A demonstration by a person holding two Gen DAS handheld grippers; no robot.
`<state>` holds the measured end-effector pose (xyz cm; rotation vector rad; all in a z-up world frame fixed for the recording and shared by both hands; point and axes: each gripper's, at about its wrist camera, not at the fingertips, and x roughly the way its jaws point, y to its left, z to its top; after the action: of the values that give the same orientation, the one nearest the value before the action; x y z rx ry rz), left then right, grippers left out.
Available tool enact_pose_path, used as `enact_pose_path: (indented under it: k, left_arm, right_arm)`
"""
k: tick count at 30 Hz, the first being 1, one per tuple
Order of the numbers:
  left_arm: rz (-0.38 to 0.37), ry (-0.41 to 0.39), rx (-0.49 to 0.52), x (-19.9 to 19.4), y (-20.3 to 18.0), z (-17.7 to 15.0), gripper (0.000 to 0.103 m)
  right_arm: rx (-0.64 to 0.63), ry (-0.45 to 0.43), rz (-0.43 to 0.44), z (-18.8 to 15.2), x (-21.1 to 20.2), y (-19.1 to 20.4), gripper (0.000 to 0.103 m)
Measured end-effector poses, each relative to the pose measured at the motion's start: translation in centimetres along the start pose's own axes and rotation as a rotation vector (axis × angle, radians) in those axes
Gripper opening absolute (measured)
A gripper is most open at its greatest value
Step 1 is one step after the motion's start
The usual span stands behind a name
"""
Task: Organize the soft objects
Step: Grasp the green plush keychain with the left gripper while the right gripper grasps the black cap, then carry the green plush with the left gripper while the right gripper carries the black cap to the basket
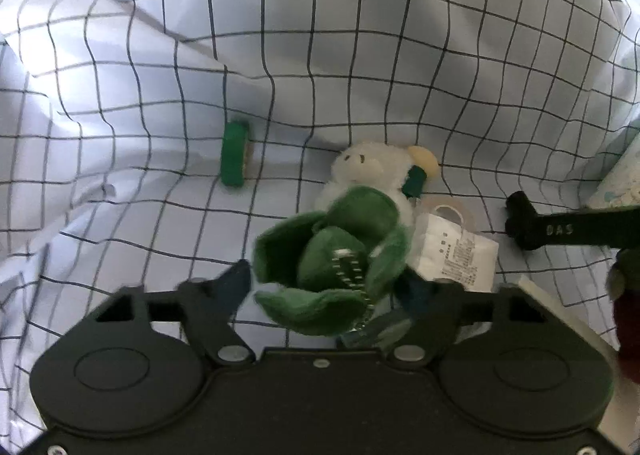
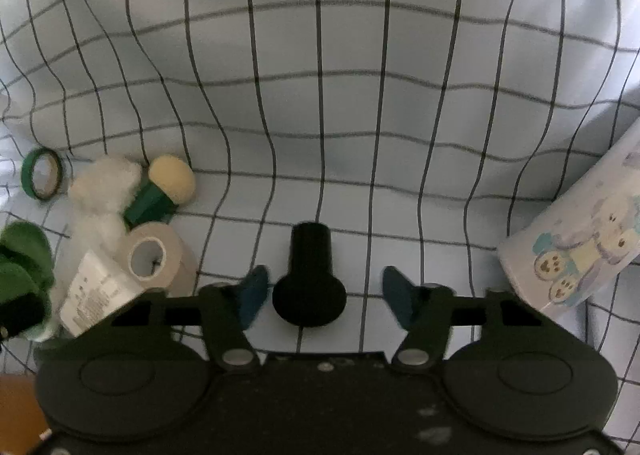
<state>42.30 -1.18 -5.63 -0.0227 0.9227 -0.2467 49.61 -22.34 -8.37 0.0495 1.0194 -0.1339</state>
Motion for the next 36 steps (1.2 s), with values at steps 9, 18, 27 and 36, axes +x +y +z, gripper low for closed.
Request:
enact_pose_path:
  k: [9,18,27,36]
  left_arm:
    - [-0.039,-0.049,-0.023,-1.4,0.4,0.2,0.051]
    - [-0.042,-0.09,-0.036,-5.9,0.1,-0.4,0.051]
    - [-0.053,-0.133,-0.016,-12.5,-1.7,-2.7,0.051]
    - [-0.037,-0.186,0.016,-19.6,-3.3,-7.7,0.051]
  right_arm:
    - [0.028,-0.024,0.006,-0.7,-1.2,-1.1,0.036]
    - [0.06,-0.116,0.041,-2.6,-8.2,-2.6,0.036]
    - [0.049,-0.243,0.102,-6.9,-17.0,-1.9,0.036]
    - [0.036,-0.364,0.193,-15.1,-26.4,-1.5,0.037]
